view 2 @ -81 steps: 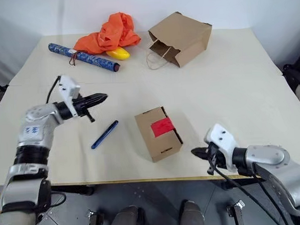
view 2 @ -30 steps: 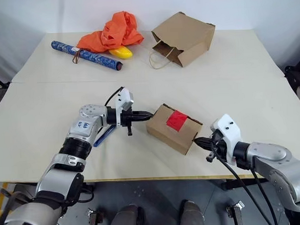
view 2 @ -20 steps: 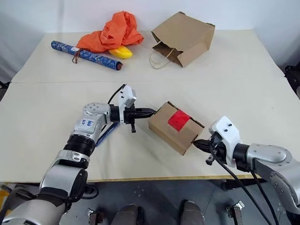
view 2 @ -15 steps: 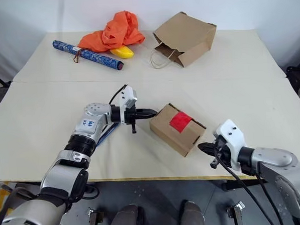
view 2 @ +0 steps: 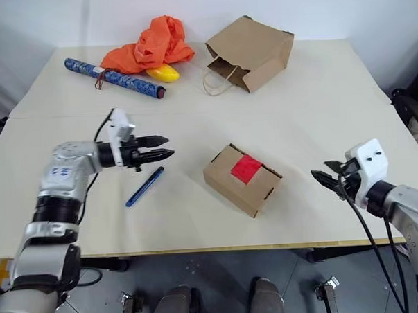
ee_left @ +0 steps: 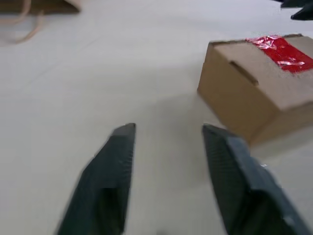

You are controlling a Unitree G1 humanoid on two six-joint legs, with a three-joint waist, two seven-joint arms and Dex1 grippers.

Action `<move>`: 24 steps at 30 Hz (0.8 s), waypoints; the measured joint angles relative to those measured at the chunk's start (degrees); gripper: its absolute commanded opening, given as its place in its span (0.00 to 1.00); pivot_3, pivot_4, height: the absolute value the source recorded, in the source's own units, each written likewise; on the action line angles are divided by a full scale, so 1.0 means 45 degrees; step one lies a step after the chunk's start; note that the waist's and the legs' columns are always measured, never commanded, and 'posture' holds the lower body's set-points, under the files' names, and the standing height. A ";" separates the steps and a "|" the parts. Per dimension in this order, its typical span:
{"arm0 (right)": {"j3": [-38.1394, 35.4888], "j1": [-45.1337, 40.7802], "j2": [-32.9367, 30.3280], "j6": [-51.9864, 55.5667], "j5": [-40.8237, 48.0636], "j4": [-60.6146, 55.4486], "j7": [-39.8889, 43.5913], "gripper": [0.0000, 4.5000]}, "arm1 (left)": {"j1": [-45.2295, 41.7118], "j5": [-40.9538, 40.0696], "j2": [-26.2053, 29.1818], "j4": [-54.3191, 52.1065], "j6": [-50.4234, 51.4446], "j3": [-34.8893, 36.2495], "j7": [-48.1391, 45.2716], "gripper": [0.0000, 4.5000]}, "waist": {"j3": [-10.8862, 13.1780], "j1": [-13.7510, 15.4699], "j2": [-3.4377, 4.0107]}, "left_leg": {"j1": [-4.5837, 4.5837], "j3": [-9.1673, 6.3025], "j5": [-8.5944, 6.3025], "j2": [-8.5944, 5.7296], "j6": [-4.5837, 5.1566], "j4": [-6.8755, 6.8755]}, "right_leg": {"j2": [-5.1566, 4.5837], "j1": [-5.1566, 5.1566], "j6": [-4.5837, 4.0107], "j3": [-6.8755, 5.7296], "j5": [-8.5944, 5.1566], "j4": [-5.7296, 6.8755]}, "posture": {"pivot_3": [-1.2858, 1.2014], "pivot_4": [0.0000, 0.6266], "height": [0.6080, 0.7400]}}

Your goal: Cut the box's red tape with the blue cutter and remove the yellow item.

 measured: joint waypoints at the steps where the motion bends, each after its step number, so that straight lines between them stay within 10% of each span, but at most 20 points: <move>1: 0.0133 -0.0285 0.0001 -0.0291 -0.0012 0.0255 0.0255 0.83 | 0.0442 -0.0257 0.0383 -0.0578 0.0517 0.0306 0.0008 0.81 | 0.0001 -0.0026 0.0000 | 0.0000 0.0000 -0.0001 0.0000 -0.0001 0.0007 | 0.0000 0.0000 0.0001 0.0003 0.0000 -0.0001 | 0.52 0.24 1.00; 4: 0.0362 -0.0900 0.0002 -0.0963 -0.0061 0.0733 0.0761 1.00 | 0.1280 -0.0885 0.1063 -0.1757 0.1564 0.1064 0.0132 1.00 | 0.0001 0.0006 0.0001 | 0.0000 -0.0002 -0.0001 0.0001 -0.0002 0.0017 | 0.0000 0.0008 0.0001 0.0006 0.0000 0.0001 | 0.52 0.24 1.00; 10: 0.0830 -0.1991 0.0030 -0.2894 -0.0115 0.1860 0.2538 1.00 | 0.6329 -0.2210 0.2815 -0.5083 0.3689 0.4071 0.0593 1.00 | 0.0018 -0.0334 0.0033 | 0.0063 0.0008 -0.0016 0.0013 -0.0026 -0.0032 | 0.0001 0.0013 0.0000 0.0018 0.0000 0.0036 | 0.52 0.24 1.00; 24: 0.1160 -0.3400 -0.0019 -0.2388 0.1159 0.2470 0.4922 1.00 | 1.1817 -0.3574 0.1008 -0.9992 0.4515 0.7261 0.2980 1.00 | 0.0021 -0.0039 0.0033 | 0.0087 0.0028 -0.0025 0.0020 -0.0025 0.0003 | 0.0003 0.0033 -0.0014 0.0043 -0.0007 0.0045 | 0.52 0.24 1.00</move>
